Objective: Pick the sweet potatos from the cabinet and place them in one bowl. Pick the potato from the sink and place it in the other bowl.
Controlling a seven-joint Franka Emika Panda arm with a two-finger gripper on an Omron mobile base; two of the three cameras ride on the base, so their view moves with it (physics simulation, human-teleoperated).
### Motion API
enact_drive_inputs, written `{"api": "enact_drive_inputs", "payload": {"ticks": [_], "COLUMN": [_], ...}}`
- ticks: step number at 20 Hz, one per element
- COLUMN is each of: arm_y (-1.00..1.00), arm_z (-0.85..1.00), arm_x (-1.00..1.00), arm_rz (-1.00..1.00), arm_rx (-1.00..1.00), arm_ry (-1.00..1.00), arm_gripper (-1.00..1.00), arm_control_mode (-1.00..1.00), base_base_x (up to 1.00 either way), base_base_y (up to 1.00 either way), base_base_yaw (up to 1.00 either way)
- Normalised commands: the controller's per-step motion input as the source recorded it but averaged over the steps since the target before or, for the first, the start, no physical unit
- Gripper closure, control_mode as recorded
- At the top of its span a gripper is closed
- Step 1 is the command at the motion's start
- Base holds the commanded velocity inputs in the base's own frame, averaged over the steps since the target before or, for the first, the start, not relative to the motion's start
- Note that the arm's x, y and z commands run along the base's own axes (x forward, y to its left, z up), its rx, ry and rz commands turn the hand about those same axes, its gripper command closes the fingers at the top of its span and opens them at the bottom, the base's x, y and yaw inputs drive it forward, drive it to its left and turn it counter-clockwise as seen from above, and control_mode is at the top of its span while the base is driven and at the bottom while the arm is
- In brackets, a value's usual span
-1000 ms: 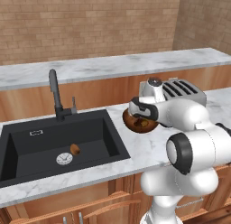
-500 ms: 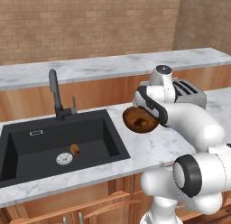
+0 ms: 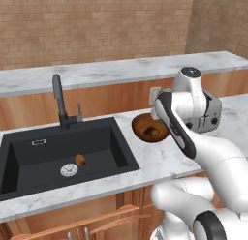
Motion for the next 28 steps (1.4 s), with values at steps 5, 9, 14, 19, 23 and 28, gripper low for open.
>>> {"api": "enact_drive_inputs", "payload": {"ticks": [5,9,14,19,23,28], "arm_y": [0.14,0.24,0.12,0.0,0.0,0.0], "arm_z": [0.02,0.02,0.0,0.0,0.0,0.0], "arm_x": [-0.82,-0.36,0.0,0.0,0.0,0.0], "arm_rz": [0.0,0.0,0.0,0.0,0.0,0.0], "arm_rx": [0.0,0.0,0.0,0.0,0.0,0.0], "arm_ry": [0.03,0.06,0.01,0.0,0.0,0.0], "arm_gripper": [-1.0,-1.0,-1.0,-1.0,-1.0,-1.0], "arm_control_mode": [-1.0,-1.0,-1.0,-1.0,-1.0,1.0], "base_base_x": [0.0,0.0,0.0,0.0,0.0,0.0], "base_base_y": [0.0,0.0,0.0,0.0,0.0,0.0], "base_base_yaw": [0.0,0.0,0.0,0.0,0.0,0.0]}}
